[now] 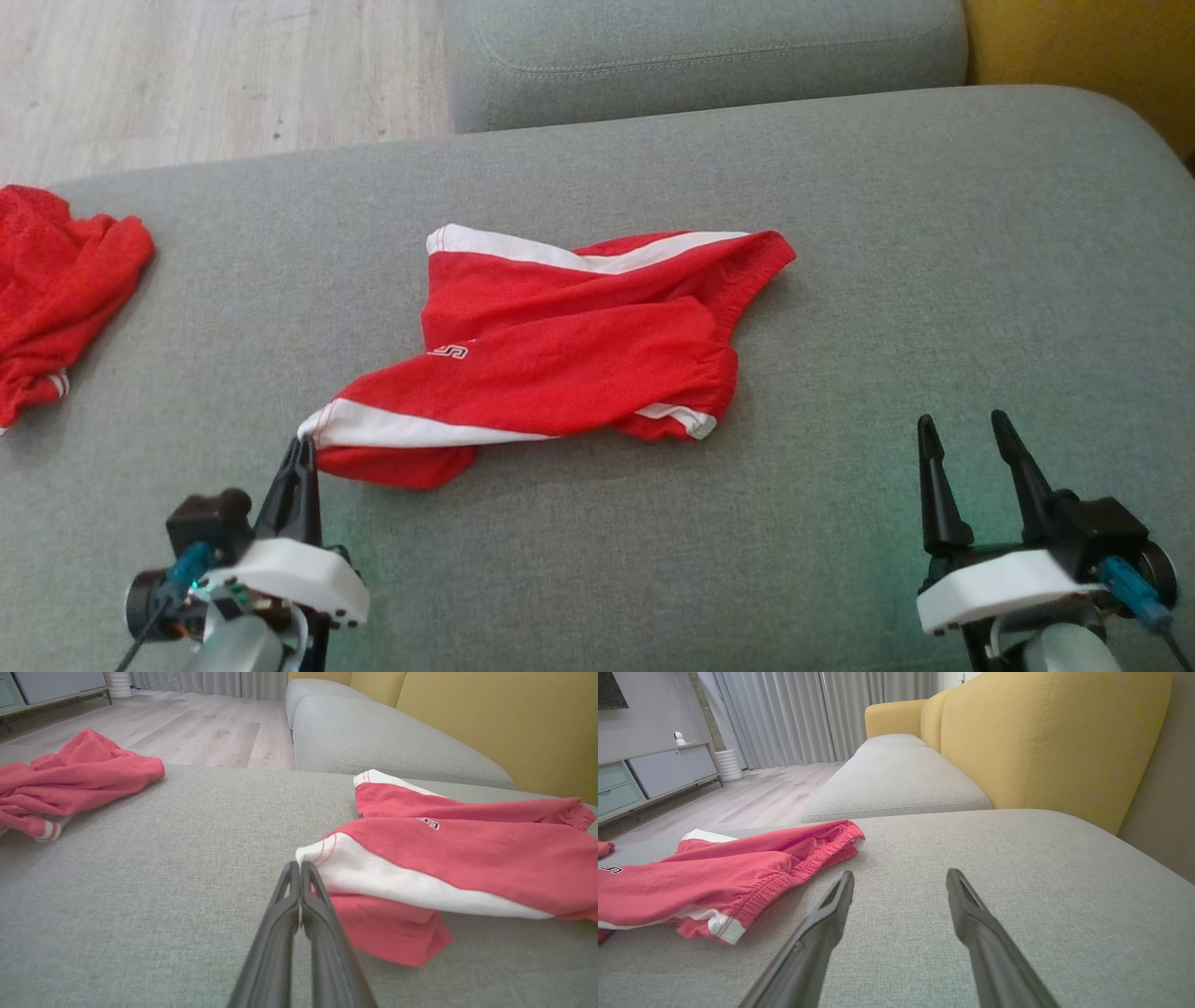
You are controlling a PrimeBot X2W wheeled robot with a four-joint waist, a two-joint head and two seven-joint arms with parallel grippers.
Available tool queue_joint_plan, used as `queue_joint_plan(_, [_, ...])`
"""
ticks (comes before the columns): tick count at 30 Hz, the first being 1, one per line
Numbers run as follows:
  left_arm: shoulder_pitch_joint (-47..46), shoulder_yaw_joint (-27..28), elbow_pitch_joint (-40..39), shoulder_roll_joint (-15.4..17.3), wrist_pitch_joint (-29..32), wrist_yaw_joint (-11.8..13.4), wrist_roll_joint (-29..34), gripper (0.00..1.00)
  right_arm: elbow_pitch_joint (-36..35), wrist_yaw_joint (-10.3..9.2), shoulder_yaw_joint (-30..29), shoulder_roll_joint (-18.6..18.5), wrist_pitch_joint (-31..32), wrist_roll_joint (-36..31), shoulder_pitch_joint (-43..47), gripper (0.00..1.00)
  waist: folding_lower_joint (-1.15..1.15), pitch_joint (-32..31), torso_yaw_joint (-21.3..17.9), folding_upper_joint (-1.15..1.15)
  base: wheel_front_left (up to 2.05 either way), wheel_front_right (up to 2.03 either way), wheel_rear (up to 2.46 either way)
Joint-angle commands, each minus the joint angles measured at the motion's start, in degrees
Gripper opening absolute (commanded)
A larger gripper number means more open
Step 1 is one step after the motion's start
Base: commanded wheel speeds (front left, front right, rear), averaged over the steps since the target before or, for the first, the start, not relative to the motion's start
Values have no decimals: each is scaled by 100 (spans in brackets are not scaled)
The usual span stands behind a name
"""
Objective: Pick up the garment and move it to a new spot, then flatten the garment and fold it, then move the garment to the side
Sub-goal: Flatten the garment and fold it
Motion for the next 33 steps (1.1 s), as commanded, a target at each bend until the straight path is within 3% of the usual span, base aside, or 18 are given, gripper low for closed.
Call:
queue_joint_plan(1, [-141, 293, -89, 55, -100, 15, 1, 100, -149, 37, 122, -31, -63, -28, -119, 100, 0, -16, -7, 0, 0, 0, 0])
queue_joint_plan(7, [58, 487, -224, -97, -139, 35, -42, 100, -157, 37, 83, -31, -63, -13, -89, 100, 0, -72, 34, 0, 0, 0, 0])
queue_joint_plan(18, [451, 759, -1188, -522, -146, -22, 465, 100, -182, 37, 118, -31, -63, 25, -46, 100, 0, -357, 360, 0, 0, 0, 0])
queue_joint_plan(33, [1002, 948, -1277, -865, -146, -128, 820, 100, -48, 37, 337, -31, -63, 240, 146, 100, 0, -574, 616, 0, 0, 0, 0])
